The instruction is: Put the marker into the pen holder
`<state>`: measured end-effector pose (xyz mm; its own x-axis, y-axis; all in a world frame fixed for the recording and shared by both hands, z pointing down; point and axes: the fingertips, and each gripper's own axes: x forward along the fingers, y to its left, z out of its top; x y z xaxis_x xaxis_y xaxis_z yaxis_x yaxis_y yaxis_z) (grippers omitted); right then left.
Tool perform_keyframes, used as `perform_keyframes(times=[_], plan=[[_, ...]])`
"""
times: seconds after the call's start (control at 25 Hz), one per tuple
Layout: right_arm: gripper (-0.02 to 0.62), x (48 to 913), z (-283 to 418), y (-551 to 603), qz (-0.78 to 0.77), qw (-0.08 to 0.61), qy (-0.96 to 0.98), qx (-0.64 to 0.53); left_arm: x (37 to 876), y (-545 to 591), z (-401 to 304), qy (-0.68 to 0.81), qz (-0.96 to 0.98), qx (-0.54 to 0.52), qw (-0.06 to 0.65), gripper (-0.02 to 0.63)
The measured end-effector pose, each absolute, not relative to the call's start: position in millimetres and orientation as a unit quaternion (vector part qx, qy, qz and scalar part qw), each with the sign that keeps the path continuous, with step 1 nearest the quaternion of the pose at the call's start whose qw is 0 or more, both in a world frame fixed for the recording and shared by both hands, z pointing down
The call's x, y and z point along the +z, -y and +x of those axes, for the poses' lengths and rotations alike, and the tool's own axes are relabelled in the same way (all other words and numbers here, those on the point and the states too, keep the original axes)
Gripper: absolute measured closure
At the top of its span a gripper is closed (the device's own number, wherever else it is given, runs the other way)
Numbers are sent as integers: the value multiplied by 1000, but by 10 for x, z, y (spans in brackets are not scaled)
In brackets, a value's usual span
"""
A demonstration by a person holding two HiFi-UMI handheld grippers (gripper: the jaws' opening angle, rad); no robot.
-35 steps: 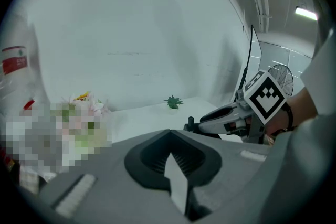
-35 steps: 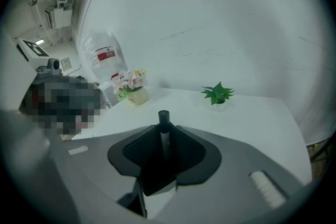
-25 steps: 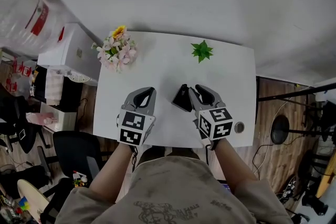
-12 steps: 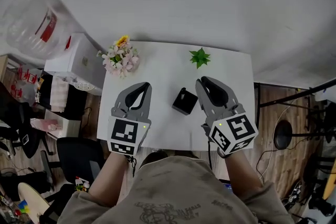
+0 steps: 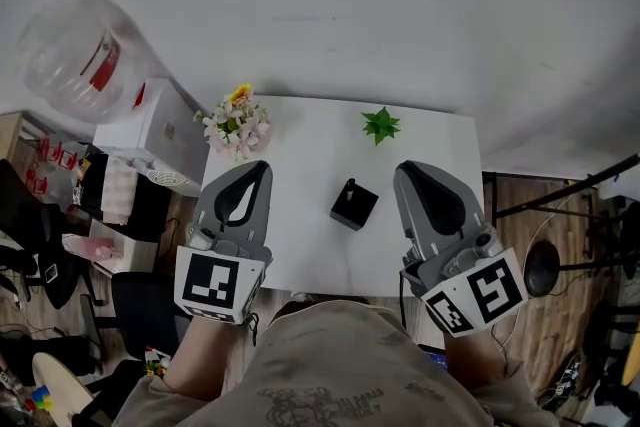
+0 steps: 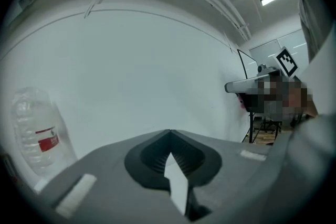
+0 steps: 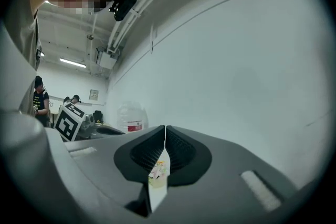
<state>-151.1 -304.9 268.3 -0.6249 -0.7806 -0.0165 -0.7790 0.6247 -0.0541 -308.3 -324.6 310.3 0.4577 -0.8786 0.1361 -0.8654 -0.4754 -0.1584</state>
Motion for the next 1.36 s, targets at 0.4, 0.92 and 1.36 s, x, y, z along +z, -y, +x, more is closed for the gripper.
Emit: perform_keyframes(times=[0.4,0.92,1.36], plan=[[569,2639,-1427,2790,-429,11,-903,-4,3029,2973,-3130,-507,-854,-106,38,605],[569,3256,-1370,2807,-441,-41,-895,-45,3396,2880,-3176,-504,-856,-118,-2,605],[569,3321,-1346,2881,-439,-5,-893,-99,3447,2910,-3080,-494,-860,-123,-3,605]])
